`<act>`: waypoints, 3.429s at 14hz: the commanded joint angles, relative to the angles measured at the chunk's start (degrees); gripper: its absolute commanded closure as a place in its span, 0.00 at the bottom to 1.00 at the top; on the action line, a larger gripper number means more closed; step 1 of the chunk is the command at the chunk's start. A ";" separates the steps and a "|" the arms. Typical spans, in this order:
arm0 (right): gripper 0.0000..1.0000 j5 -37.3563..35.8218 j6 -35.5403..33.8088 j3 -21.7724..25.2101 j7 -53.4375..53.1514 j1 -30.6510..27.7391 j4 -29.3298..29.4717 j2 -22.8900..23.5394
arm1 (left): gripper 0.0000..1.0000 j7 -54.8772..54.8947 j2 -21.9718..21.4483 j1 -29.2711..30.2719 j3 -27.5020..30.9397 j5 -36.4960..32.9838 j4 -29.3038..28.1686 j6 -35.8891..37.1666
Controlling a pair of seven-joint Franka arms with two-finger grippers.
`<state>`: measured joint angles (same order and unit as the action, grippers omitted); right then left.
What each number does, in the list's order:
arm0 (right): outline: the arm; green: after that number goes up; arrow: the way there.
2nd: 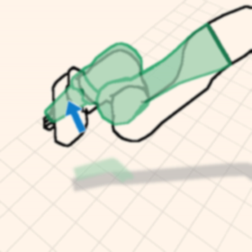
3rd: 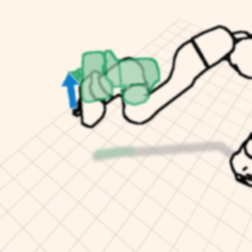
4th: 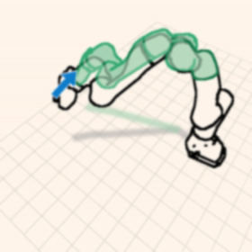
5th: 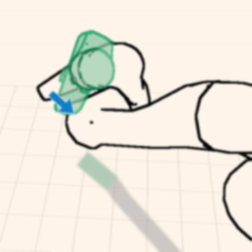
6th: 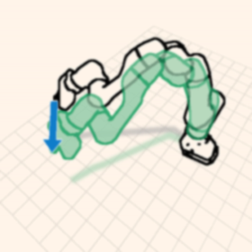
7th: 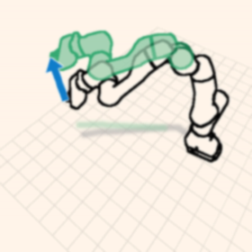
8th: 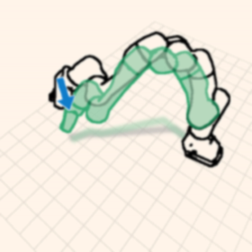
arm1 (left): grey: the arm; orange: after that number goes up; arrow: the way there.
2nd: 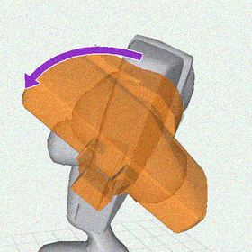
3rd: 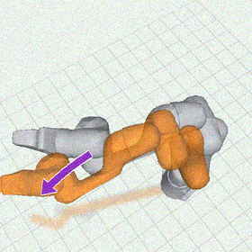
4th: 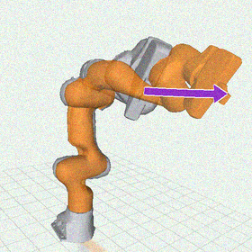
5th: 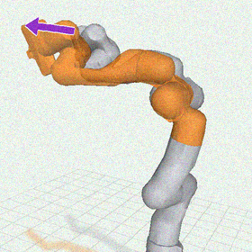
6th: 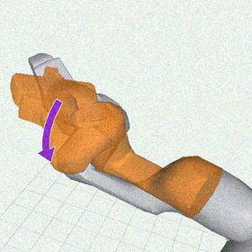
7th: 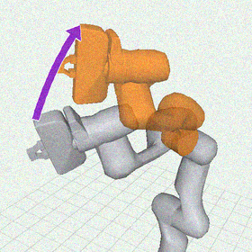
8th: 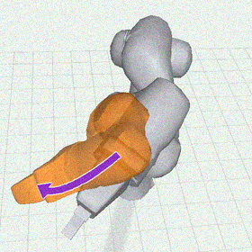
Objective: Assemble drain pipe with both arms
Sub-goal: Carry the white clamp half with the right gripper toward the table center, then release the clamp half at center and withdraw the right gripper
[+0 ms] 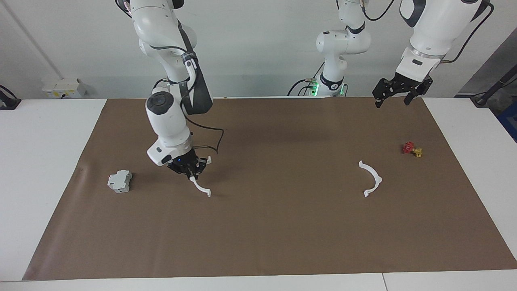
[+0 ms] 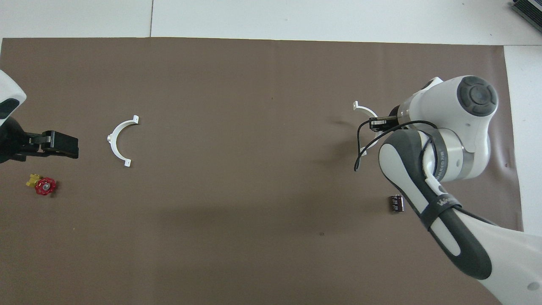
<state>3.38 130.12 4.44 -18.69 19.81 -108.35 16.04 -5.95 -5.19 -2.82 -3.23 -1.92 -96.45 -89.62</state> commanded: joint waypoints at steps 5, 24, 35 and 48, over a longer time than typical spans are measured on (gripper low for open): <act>1.00 -1.89 0.40 0.13 -9.69 9.71 1.21 0.84 | 0.00 0.67 -1.67 -0.52 0.68 0.87 -2.25 -1.43; 1.00 -7.51 7.78 0.04 -21.22 16.31 2.71 9.27 | 0.00 0.67 -1.75 -0.52 0.68 0.87 -2.34 -1.43; 0.00 -7.60 -2.13 0.48 -18.94 10.00 4.20 -1.52 | 0.00 -0.38 -3.25 0.10 0.68 0.96 -10.85 -14.24; 0.00 -5.76 -36.25 0.57 9.53 -17.42 9.74 -17.00 | 0.00 -14.16 14.93 4.15 0.94 0.96 -27.83 -53.98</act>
<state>-2.96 94.77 5.82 -12.55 5.34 -97.56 0.06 -17.21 7.33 1.45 -1.99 -1.91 -123.17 -140.16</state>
